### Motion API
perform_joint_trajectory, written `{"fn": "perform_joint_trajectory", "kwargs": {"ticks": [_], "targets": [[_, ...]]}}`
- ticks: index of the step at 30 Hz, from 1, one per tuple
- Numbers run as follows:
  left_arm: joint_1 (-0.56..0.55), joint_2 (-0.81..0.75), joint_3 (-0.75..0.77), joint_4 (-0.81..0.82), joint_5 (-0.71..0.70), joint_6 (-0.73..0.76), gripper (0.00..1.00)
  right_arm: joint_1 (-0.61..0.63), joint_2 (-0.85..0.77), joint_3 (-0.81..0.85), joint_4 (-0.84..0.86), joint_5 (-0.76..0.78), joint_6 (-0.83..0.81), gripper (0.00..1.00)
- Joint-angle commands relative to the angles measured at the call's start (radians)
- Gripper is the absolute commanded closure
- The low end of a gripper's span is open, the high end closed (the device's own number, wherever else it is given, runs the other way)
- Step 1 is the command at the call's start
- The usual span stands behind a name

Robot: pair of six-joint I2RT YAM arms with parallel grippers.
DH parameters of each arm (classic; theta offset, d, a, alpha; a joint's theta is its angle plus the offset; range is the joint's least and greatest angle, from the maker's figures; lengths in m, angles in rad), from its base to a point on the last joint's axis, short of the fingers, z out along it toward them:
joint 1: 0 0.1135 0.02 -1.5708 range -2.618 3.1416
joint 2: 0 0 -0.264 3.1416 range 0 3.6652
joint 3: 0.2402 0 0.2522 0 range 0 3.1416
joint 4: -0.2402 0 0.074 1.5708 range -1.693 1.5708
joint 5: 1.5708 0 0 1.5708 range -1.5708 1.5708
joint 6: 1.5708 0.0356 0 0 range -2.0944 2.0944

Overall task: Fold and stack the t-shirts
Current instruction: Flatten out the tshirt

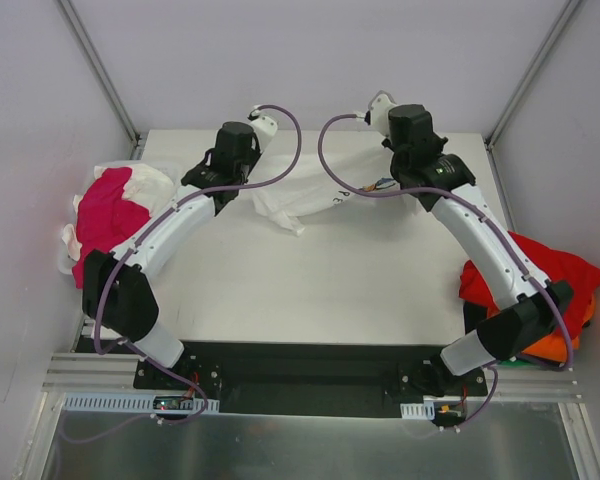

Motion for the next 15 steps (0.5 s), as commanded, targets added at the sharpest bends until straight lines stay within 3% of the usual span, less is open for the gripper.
{"fn": "perform_joint_trajectory", "kwargs": {"ticks": [1,15], "targets": [[0.001,-0.005,0.041,0.032,-0.036,-0.015,1.00,-0.001,-0.099,0.025,0.090,-0.012,-0.049,0.98],[0.001,-0.095,0.026,0.026,0.016,-0.056,1.00,0.034,-0.188,-0.004,0.146,-0.088,-0.117,0.99]]}}
